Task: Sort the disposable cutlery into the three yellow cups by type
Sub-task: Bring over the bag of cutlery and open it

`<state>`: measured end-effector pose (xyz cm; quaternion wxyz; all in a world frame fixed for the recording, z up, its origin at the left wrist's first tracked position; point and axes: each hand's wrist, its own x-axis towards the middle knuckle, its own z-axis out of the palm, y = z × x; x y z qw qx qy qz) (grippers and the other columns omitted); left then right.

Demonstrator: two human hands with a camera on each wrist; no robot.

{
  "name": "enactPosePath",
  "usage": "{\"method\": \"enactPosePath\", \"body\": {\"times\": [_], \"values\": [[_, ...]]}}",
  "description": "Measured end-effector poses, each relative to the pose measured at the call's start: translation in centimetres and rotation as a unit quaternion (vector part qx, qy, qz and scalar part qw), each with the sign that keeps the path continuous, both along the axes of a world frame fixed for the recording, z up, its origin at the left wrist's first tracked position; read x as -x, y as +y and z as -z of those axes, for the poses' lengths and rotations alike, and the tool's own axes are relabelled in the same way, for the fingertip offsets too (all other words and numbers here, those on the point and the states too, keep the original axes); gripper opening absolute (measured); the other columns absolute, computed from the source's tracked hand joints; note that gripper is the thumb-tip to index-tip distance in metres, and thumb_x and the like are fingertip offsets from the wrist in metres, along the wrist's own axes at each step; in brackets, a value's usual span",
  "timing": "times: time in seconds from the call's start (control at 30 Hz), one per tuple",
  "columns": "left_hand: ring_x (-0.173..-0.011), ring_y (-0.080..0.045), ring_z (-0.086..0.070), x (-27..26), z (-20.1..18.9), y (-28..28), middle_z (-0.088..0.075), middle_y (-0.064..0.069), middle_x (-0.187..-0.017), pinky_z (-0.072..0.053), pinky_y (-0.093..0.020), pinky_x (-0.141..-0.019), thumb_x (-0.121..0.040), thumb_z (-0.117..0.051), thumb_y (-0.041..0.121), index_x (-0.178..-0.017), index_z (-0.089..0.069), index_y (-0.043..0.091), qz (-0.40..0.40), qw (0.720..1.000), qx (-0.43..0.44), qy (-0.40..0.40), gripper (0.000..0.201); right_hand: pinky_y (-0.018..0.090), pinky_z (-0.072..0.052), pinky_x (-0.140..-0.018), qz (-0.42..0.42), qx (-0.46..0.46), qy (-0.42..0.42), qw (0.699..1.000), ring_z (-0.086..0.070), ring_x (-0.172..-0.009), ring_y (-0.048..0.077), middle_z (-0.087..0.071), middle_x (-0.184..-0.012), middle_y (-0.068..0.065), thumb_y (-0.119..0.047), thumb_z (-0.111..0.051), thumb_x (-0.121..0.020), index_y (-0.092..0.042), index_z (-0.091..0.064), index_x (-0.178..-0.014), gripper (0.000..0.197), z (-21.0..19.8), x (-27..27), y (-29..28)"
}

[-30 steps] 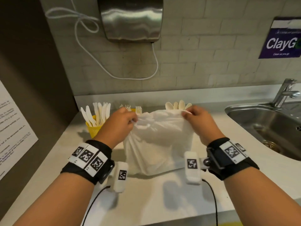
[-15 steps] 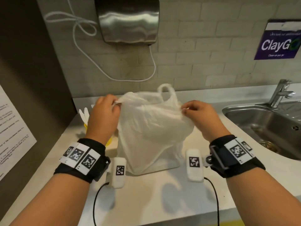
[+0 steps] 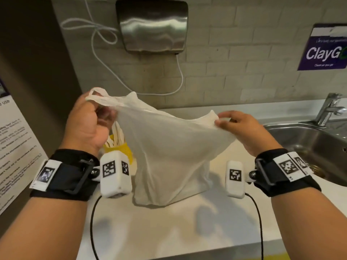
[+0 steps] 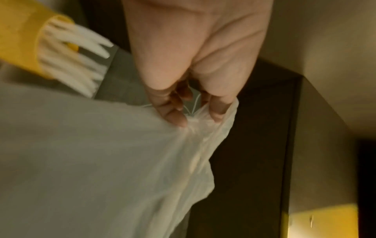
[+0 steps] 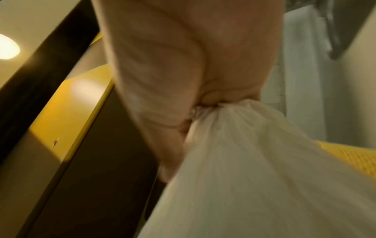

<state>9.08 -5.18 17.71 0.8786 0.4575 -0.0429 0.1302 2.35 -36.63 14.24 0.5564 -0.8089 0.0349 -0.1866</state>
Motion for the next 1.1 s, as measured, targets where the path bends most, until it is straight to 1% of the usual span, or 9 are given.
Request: {"method": "enactPosePath", "body": {"times": [0.13,0.3,0.5,0.6,0.7,0.83,0.97,1.03,1.1], "values": [[-0.048,-0.007,-0.053,0.8,0.8,0.2,-0.053,0.005,-0.053,-0.046,-0.016,-0.046,-0.096,-0.047,0.025,-0.085,-0.062,0.025,0.051,0.998,-0.005,0.047,0.018,0.028,-0.036,-0.058,0.022,0.086,0.022,0.996,-0.045,-0.058,0.017,-0.052,-0.062,0.002,-0.010,-0.072,-0.080,-0.018,-0.064,-0.075,0.012,0.7,0.1,0.1],[-0.096,-0.022,-0.069,1.7,1.9,0.8,-0.070,-0.006,-0.090,-0.055,-0.047,-0.084,-0.084,-0.048,0.016,-0.094,-0.059,0.015,0.164,0.977,0.138,-0.006,0.014,0.019,-0.037,-0.055,-0.078,0.174,0.078,0.979,-0.047,-0.064,0.011,-0.054,-0.079,-0.009,0.001,-0.050,-0.087,-0.033,-0.057,-0.084,0.035,0.9,1.3,2.0],[-0.050,-0.015,-0.058,2.0,2.8,2.5,-0.056,-0.005,-0.066,-0.055,-0.027,-0.055,-0.065,-0.062,0.015,-0.084,-0.050,0.006,0.146,0.932,0.332,0.020,0.024,0.015,-0.048,-0.065,-0.189,0.029,0.095,0.977,-0.063,-0.073,0.006,-0.071,-0.085,-0.009,0.015,-0.037,-0.086,-0.044,-0.063,-0.099,0.066,1.3,2.3,2.5],[-0.040,-0.003,-0.043,2.0,3.1,3.5,-0.047,0.002,-0.053,-0.037,-0.007,-0.038,-0.032,-0.085,0.000,-0.063,-0.049,0.012,0.197,0.956,0.205,0.069,0.049,0.023,-0.043,-0.060,-0.081,0.069,0.087,0.991,-0.056,-0.066,0.016,-0.066,-0.069,-0.007,0.015,-0.034,-0.080,-0.025,-0.069,-0.060,0.057,1.7,1.0,2.3],[-0.036,0.001,-0.028,3.6,3.8,3.4,-0.039,0.005,-0.049,-0.021,-0.008,-0.026,-0.037,-0.091,0.008,-0.059,-0.052,0.017,0.318,0.939,-0.042,0.128,0.046,0.030,-0.046,-0.074,0.064,0.153,0.103,0.981,-0.058,-0.093,0.031,-0.063,-0.106,0.010,0.004,-0.035,-0.088,-0.017,-0.071,-0.099,0.043,1.8,-0.6,2.1],[-0.035,-0.006,-0.036,6.0,6.1,1.0,-0.048,0.007,-0.047,-0.024,-0.015,-0.036,-0.076,-0.072,0.006,-0.074,-0.056,0.018,0.302,0.793,-0.517,0.113,0.020,0.045,-0.055,-0.081,0.096,0.126,0.085,0.984,-0.054,-0.109,0.038,-0.046,-0.134,0.019,-0.013,-0.050,-0.091,-0.016,-0.038,-0.141,0.052,2.5,-1.6,2.1],[-0.041,-0.009,-0.044,6.1,9.0,-0.8,-0.070,0.005,-0.065,-0.036,-0.017,-0.041,-0.087,-0.050,0.004,-0.116,-0.056,0.048,0.283,0.707,-0.641,0.103,0.052,0.047,-0.058,-0.073,-0.018,-0.170,0.053,0.984,-0.062,-0.101,0.030,-0.059,-0.116,0.006,0.008,-0.051,-0.087,-0.024,-0.037,-0.129,0.054,3.1,-0.7,3.3],[-0.041,-0.009,-0.047,5.7,9.8,-1.6,-0.068,0.004,-0.061,-0.037,-0.015,-0.042,-0.085,-0.044,-0.002,-0.122,-0.054,0.043,0.206,0.760,-0.609,0.098,0.059,0.044,-0.058,-0.073,-0.104,-0.332,0.062,0.935,-0.063,-0.105,0.028,-0.064,-0.120,0.003,0.018,-0.042,-0.086,-0.021,-0.040,-0.132,0.061,3.5,-0.5,3.5],[-0.053,-0.011,-0.057,4.7,10.1,-1.9,-0.068,0.003,-0.063,-0.045,-0.021,-0.052,-0.083,-0.046,-0.007,-0.111,-0.067,0.023,0.137,0.881,-0.427,0.151,0.046,0.046,-0.059,-0.073,-0.119,-0.477,0.092,0.866,-0.062,-0.106,0.032,-0.063,-0.122,0.012,0.018,-0.038,-0.085,-0.010,-0.049,-0.130,0.054,4.0,-0.7,3.0]]}}
